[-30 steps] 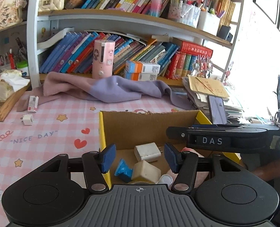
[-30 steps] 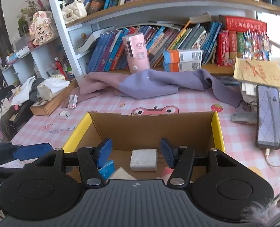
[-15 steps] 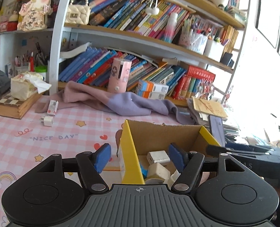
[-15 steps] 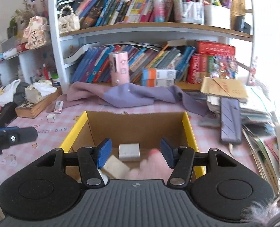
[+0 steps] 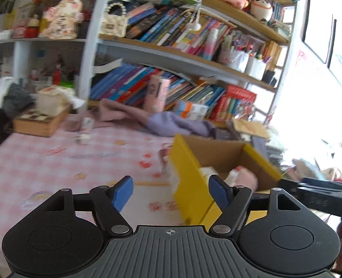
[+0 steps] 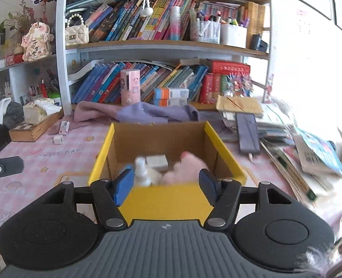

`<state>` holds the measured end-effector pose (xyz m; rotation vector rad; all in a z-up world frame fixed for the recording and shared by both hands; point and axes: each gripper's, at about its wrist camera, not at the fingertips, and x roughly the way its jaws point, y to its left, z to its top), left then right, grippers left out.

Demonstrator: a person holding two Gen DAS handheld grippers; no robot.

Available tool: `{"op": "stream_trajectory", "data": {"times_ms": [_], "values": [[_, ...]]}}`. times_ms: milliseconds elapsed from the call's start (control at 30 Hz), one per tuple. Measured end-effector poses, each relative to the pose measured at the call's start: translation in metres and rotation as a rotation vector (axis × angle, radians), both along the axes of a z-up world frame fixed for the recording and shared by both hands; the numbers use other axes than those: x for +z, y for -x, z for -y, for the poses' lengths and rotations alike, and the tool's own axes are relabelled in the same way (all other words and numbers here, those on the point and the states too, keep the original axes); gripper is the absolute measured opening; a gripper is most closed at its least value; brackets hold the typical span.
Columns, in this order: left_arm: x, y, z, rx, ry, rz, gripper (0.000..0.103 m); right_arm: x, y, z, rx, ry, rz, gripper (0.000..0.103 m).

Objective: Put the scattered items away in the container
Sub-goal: 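Withdraw both open tools up and away from the box, then move both open tools toward the white charger cube and medicine box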

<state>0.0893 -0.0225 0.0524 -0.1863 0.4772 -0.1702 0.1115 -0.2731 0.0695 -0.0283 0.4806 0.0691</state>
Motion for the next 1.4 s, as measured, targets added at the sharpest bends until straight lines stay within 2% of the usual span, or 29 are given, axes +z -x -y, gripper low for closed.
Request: {"op": "stream_trajectory", "data": {"times_ms": [67, 233, 500, 733, 1067, 1400], "values": [[-0.004, 0.013, -0.011, 0.011, -0.015, -0.015, 0.081, -0.005, 0.016, -0.007, -0.016, -0.008, -0.022, 0.061], [-0.009, 0.038, -0.032, 0.011, -0.057, -0.074, 0.082, -0.016, 0.049, -0.025, -0.019, -0.033, -0.076, 0.061], [-0.015, 0.071, -0.048, -0.029, -0.135, -0.123, 0.086, -0.025, 0.075, -0.058, 0.016, -0.061, -0.148, 0.062], [-0.014, 0.083, -0.062, -0.011, -0.128, -0.124, 0.088, -0.021, 0.085, -0.084, 0.08, -0.031, -0.157, 0.065], [-0.019, 0.082, -0.071, -0.012, -0.125, -0.146, 0.089, -0.023, 0.084, -0.096, 0.097, -0.018, -0.183, 0.068], [-0.02, 0.084, -0.095, 0.051, -0.111, -0.164, 0.089, -0.021, 0.079, -0.131, 0.198, 0.021, -0.189, 0.07]]}}
